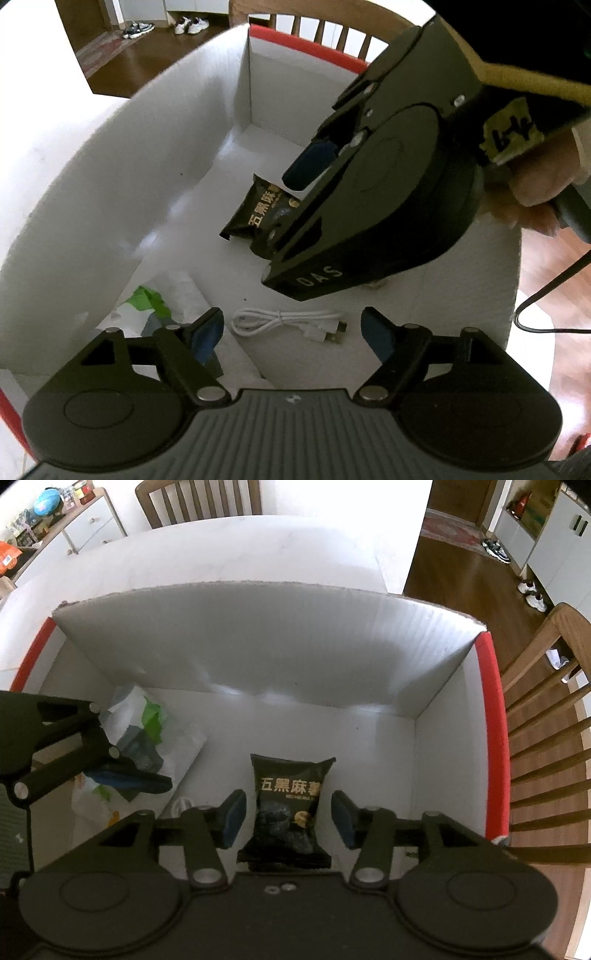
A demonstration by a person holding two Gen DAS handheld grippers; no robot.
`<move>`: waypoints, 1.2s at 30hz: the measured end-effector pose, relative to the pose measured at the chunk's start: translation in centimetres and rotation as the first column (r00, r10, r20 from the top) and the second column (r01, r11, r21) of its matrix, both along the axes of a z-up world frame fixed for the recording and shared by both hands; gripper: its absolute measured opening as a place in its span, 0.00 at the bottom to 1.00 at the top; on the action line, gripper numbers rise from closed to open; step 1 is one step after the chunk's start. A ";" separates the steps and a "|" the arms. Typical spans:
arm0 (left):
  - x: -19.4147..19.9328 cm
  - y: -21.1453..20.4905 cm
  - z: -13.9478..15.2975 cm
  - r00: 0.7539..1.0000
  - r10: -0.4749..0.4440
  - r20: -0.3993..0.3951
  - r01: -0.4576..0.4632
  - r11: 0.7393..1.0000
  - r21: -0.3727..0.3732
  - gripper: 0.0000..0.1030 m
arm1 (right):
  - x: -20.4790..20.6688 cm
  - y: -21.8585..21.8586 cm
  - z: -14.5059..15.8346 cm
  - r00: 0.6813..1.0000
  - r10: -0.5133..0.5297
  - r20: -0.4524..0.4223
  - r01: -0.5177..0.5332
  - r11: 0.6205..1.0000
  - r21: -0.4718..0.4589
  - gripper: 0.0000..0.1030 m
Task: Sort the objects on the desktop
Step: 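Open the right gripper to drop the black bag while left releases the white cable, then withdraw both tools from the shoebox back toward the snack pile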
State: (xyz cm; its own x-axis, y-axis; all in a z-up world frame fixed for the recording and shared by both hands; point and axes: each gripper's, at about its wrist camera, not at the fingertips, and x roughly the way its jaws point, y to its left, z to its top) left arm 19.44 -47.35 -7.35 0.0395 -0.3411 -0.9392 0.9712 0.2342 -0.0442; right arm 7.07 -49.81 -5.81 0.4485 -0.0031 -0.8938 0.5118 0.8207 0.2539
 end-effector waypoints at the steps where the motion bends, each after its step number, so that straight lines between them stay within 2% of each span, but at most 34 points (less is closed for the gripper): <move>1: -0.1 0.2 0.3 1.000 0.002 -0.002 -0.002 1.000 -0.008 0.79 | -0.1 0.2 0.1 1.000 0.001 0.003 -0.001 1.000 -0.003 0.51; 3: -0.2 0.4 0.9 1.000 0.005 0.001 -0.005 1.000 -0.018 0.79 | -0.2 0.5 0.4 1.000 -0.001 0.011 0.001 1.000 -0.005 0.54; 6: -0.5 0.9 1.8 1.000 0.010 0.014 -0.010 0.999 -0.035 0.79 | -0.7 0.7 1.1 1.000 -0.010 0.027 0.011 1.000 -0.022 0.63; 18: -0.7 2.3 4.2 0.997 0.059 0.044 -0.053 0.992 -0.118 0.79 | -3.7 2.1 4.5 0.995 -0.030 0.092 0.034 0.999 -0.042 0.63; 26: -1.5 4.3 5.6 0.995 0.079 0.063 -0.066 0.982 -0.177 0.79 | -5.4 2.7 6.7 0.991 -0.052 0.127 0.058 0.997 -0.043 0.69; 28: -1.8 5.1 6.1 0.993 0.089 0.072 -0.073 0.978 -0.197 0.84 | -5.8 3.0 7.0 0.989 -0.054 0.139 0.061 0.997 -0.046 0.70; 33: -2.5 7.4 7.5 0.990 0.117 0.079 -0.094 0.963 -0.252 0.86 | -6.2 3.9 7.9 0.985 -0.070 0.159 0.080 0.995 -0.058 0.72; 36: -2.9 9.2 8.2 0.987 0.133 0.086 -0.104 0.953 -0.283 0.94 | -6.3 5.1 8.6 0.981 -0.073 0.178 0.087 0.993 -0.074 0.80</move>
